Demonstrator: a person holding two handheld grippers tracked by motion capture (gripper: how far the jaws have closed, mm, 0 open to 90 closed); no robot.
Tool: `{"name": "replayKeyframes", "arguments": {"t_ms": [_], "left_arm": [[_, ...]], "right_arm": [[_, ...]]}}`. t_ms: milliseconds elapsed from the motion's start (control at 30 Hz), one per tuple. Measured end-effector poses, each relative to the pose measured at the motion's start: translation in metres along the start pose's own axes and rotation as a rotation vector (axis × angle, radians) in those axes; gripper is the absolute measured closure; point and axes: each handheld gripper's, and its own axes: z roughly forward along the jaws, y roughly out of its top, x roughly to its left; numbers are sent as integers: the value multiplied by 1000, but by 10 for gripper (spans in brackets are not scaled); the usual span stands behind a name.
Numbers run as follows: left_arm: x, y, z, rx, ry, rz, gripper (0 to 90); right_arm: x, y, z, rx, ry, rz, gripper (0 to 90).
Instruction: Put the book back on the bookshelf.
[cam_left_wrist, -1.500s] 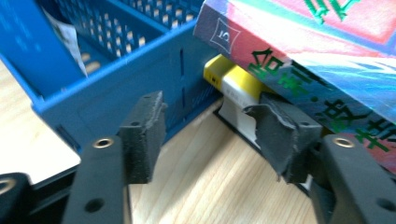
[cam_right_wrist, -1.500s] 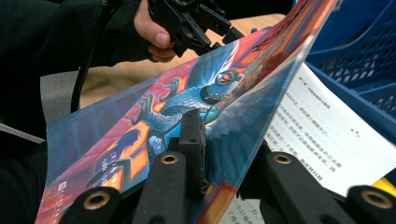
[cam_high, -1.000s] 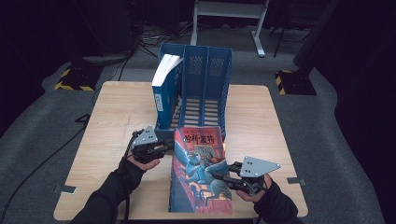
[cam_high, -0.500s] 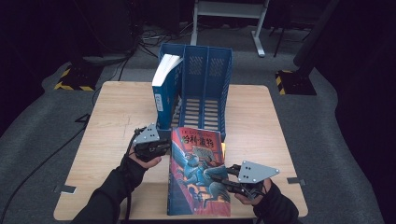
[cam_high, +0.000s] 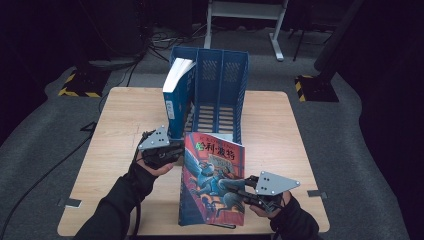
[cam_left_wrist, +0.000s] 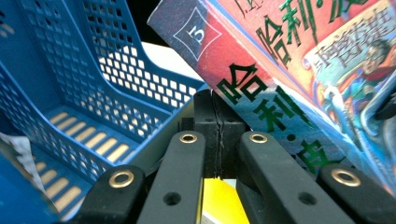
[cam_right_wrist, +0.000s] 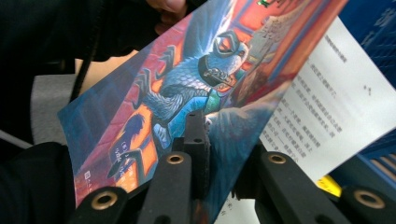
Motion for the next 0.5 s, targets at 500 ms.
{"name": "replayKeyframes", "arguments": {"t_ms": [500], "left_arm": [[-18, 36, -15, -94, -62, 103, 896]], "right_arm": [[-2, 6, 4, -19, -131, -57, 869]]}}
